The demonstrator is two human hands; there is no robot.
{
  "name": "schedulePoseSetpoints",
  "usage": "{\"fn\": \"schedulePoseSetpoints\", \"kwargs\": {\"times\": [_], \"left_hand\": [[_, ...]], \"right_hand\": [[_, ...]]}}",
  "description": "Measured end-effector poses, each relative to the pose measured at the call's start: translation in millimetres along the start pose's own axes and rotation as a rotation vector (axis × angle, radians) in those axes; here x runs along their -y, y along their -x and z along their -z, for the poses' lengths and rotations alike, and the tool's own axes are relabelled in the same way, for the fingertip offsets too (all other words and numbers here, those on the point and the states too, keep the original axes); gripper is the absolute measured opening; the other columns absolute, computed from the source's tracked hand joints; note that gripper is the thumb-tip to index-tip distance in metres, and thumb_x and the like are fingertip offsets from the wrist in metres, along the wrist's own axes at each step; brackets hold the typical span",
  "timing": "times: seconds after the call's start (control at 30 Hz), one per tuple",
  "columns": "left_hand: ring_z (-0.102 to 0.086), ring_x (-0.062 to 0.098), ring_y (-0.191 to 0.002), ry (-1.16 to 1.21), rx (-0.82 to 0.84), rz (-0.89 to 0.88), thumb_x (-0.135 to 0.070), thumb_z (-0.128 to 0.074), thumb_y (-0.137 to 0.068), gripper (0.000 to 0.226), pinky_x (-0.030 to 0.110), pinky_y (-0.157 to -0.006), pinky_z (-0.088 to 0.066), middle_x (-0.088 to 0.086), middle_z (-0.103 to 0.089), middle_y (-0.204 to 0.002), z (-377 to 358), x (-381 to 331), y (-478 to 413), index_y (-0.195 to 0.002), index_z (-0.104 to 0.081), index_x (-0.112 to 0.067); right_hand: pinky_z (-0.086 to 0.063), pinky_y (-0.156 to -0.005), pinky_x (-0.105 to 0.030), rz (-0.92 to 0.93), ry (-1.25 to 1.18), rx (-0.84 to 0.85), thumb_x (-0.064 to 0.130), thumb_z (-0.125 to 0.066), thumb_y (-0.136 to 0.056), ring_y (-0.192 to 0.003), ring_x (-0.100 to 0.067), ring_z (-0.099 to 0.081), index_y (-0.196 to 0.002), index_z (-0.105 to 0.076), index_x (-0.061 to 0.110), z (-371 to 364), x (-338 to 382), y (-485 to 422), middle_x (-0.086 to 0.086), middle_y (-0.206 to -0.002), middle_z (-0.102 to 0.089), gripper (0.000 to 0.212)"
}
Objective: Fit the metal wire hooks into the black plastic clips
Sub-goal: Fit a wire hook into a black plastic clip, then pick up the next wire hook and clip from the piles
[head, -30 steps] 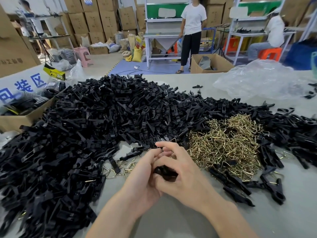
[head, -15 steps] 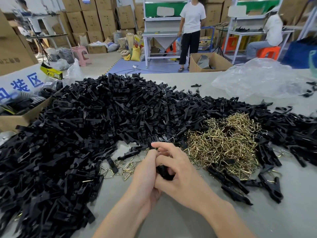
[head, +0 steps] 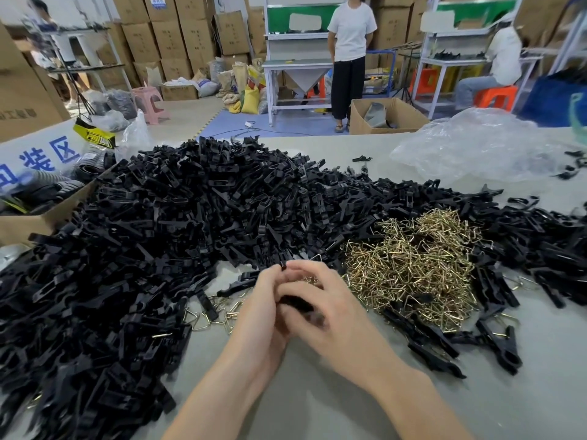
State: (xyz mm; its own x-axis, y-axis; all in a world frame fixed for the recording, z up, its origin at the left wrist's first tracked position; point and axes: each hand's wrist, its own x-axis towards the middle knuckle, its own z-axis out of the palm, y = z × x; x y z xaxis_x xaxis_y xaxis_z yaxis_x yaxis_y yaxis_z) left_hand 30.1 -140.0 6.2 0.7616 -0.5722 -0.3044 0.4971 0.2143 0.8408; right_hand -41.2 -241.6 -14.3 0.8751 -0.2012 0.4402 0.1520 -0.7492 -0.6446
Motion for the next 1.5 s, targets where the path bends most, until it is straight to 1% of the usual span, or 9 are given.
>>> {"fn": "schedulePoseSetpoints", "kwargs": {"times": [0.23,0.37,0.57,0.7,0.77,0.9,1.1,1.3,1.5], "left_hand": [[-0.076,0.026,-0.081,-0.143,-0.140,-0.198,-0.030,-0.046,-0.101,0.025,0.028,-0.062,-0.058,0.007,-0.078,-0.089,18,-13,-9,-0.112,-0.068,-0.025],[-0.075,0.028,-0.089,-0.187,-0.037,-0.248,-0.016,-0.050,-0.103,0.025,0.025,-0.069,-0.059,0.015,-0.075,-0.095,13,-4,0,-0.108,-0.075,-0.017],[-0.074,0.027,-0.098,-0.201,-0.050,-0.311,-0.010,-0.049,-0.104,0.024,0.032,-0.082,-0.061,0.012,-0.075,-0.109,5,4,6,-0.120,-0.065,-0.015],[-0.073,0.028,-0.095,-0.332,-0.082,-0.347,-0.012,-0.047,-0.105,0.023,0.042,-0.083,-0.058,0.008,-0.075,-0.106,7,4,5,-0.118,-0.065,-0.018],[-0.072,0.027,-0.092,-0.430,-0.109,-0.385,-0.014,-0.048,-0.105,0.023,0.041,-0.082,-0.057,0.004,-0.076,-0.101,8,5,4,-0.115,-0.066,-0.023],[-0.065,0.016,-0.077,-0.742,-0.235,-0.550,-0.015,-0.051,-0.102,0.020,0.016,-0.069,-0.049,-0.005,-0.074,-0.096,10,9,0,-0.109,-0.064,-0.029],[-0.046,0.042,-0.129,-1.582,-0.496,-0.552,-0.026,-0.064,-0.092,0.043,0.055,-0.114,-0.026,0.020,-0.057,-0.133,27,15,-10,-0.132,-0.061,-0.011],[-0.064,0.045,-0.090,-1.769,-0.489,-0.674,-0.017,-0.080,-0.080,0.035,0.055,-0.080,-0.049,0.021,-0.068,-0.097,42,14,-16,-0.112,-0.071,-0.006],[-0.063,0.039,-0.085,-1.780,-0.456,-0.730,-0.016,-0.078,-0.083,0.023,0.048,-0.074,-0.048,0.013,-0.068,-0.092,44,11,-21,-0.104,-0.070,-0.010]], "right_hand": [[-0.047,-0.086,-0.015,-0.200,-0.138,-0.183,0.024,-0.068,-0.097,-0.098,0.000,-0.063,-0.111,-0.073,0.026,16,-11,0,0.019,-0.103,-0.063,0.015],[-0.050,-0.080,-0.015,-0.305,-0.291,-0.070,0.031,-0.069,-0.096,-0.094,0.000,-0.065,-0.106,-0.067,0.034,14,-3,5,0.018,-0.104,-0.067,0.011],[-0.054,-0.083,-0.019,-0.430,-0.443,-0.220,0.027,-0.072,-0.094,-0.089,-0.004,-0.069,-0.099,-0.068,0.035,29,-6,8,0.013,-0.096,-0.074,0.010],[-0.059,-0.083,-0.025,-0.448,-1.041,-0.673,0.015,-0.072,-0.086,-0.088,-0.015,-0.072,-0.113,-0.065,0.007,101,-19,-4,-0.004,-0.093,-0.075,0.029],[-0.059,-0.080,-0.022,-0.327,-1.471,-0.940,0.012,-0.073,-0.085,-0.094,-0.015,-0.074,-0.123,-0.061,-0.001,157,-27,-8,-0.014,-0.111,-0.072,0.042],[-0.060,-0.082,-0.021,-0.247,-1.732,-0.985,0.019,-0.072,-0.092,-0.109,-0.023,-0.072,-0.142,-0.046,-0.001,198,-29,-3,-0.028,-0.137,-0.058,0.060],[-0.061,-0.072,-0.026,-0.485,-1.352,-0.619,0.008,-0.064,-0.098,-0.090,-0.026,-0.074,-0.125,-0.062,0.006,106,-17,0,-0.020,-0.110,-0.074,0.027],[-0.060,-0.075,-0.026,-0.506,-0.785,-0.301,0.008,-0.049,-0.105,-0.077,-0.012,-0.071,-0.133,-0.056,0.024,36,-7,-12,-0.007,-0.101,-0.074,0.033],[-0.056,-0.073,-0.022,-0.509,-0.616,-0.259,0.010,-0.047,-0.105,-0.078,-0.009,-0.070,-0.123,-0.060,0.037,25,-16,-11,0.003,-0.097,-0.072,0.034]]}}
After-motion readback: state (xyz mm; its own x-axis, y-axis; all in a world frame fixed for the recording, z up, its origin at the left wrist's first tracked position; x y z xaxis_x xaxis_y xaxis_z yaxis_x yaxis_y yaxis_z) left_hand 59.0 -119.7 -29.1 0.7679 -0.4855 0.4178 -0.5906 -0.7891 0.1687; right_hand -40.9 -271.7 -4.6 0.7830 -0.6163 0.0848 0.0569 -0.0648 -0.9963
